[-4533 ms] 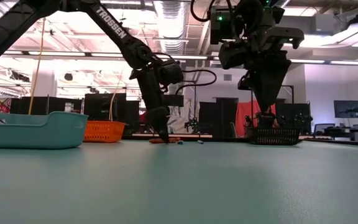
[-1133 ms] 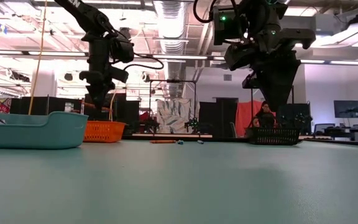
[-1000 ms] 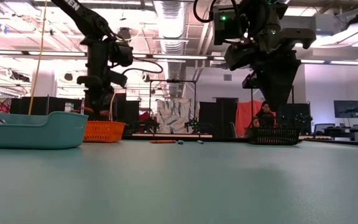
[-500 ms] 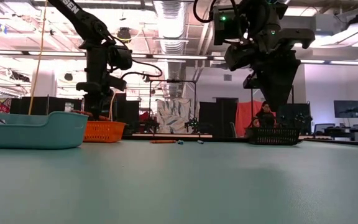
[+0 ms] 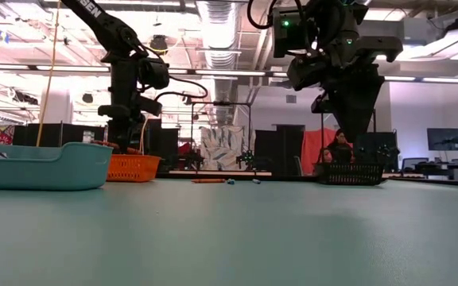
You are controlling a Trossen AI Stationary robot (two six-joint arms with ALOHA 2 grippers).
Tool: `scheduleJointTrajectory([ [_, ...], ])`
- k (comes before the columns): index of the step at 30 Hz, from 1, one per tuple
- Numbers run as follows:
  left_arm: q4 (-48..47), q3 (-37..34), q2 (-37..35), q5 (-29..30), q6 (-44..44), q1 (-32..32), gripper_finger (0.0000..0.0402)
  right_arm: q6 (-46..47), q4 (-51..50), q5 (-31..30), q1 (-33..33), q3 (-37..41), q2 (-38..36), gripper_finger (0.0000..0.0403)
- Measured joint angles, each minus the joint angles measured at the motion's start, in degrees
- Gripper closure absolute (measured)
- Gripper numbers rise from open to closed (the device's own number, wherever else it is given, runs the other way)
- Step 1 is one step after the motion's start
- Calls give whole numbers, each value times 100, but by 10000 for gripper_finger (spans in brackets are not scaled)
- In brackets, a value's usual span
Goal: Sort crayons
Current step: Put the orange crayon into the orange basket
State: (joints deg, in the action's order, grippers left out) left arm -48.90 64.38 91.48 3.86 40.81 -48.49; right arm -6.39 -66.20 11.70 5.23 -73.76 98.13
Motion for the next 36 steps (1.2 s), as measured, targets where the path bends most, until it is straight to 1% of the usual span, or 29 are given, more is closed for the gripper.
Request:
scheduleJointTrajectory([
  [10, 0, 0, 0, 2, -85, 0, 378, 39, -1, 1, 0, 0, 0, 262],
  [15, 0, 0, 0, 7, -136, 0, 350, 52, -3, 3, 0, 0, 0, 262],
  [20, 0, 0, 0, 249, -150, 4, 319, 52, -8, 5, 0, 0, 0, 262],
  [24, -1, 6, 0, 418, -217, 20, 306, 48, -21, 8, 0, 0, 0, 262],
  [27, -8, 127, 0, 648, -350, 97, 304, 28, -21, 10, 0, 0, 0, 262],
  [29, 3, 246, 0, 696, -488, 174, 303, -3, -19, 10, 2, 0, 0, 262],
  [33, 11, 477, 0, 684, -813, 366, 303, -16, -16, -6, 43, 0, 0, 262],
  [36, 26, 585, 0, 541, -1102, 551, 303, -30, 14, -45, 80, 0, 0, 262],
])
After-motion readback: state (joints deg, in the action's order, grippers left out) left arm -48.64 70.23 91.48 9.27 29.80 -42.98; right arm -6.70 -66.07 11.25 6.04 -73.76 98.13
